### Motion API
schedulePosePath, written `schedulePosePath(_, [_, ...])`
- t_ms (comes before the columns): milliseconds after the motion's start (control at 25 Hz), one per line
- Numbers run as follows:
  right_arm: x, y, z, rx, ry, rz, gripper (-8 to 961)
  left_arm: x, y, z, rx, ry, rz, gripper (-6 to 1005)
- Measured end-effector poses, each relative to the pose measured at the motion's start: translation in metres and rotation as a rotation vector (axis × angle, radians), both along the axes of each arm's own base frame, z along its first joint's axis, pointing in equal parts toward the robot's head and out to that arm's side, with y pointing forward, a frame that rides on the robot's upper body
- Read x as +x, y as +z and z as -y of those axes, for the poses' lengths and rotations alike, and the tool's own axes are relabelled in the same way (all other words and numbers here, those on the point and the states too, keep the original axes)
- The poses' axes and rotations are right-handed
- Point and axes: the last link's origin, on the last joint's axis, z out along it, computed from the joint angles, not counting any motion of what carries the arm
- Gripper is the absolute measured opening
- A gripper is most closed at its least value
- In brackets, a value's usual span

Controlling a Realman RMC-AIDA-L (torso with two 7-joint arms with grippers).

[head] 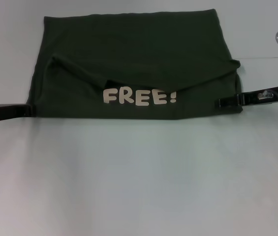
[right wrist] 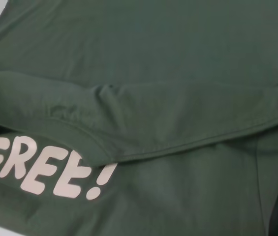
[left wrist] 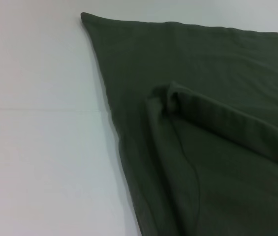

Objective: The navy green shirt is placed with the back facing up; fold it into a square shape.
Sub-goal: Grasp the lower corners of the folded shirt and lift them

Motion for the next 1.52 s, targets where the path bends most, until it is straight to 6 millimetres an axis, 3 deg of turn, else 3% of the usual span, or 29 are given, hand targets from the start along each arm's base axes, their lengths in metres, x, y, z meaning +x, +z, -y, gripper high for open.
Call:
schedulePosePath(920, [0.005, -0.013, 0.002, 0.025, -0.015, 0.025, 871, 0.0, 0.0, 0.0, -0.003, -0.005, -0.004, 6])
schedulePosePath(1120, [0.005, -0.012, 0.001, 0.028, -0.006, 0.03, 674, 0.0, 0.0, 0.0, -0.001, -0.005, -0.005, 6])
schedulePosePath(1240, [0.005, -0.011, 0.001, 0.024, 0.008, 0.039, 415, 0.0, 0.0, 0.0, 0.0, -0.005, -0.006, 5])
schedulePosePath(1520, [0.007, -0.008, 0.001, 0.023, 0.008, 0.042, 247, 0.0, 0.0, 0.0, -0.002, -0.005, -0.005, 5])
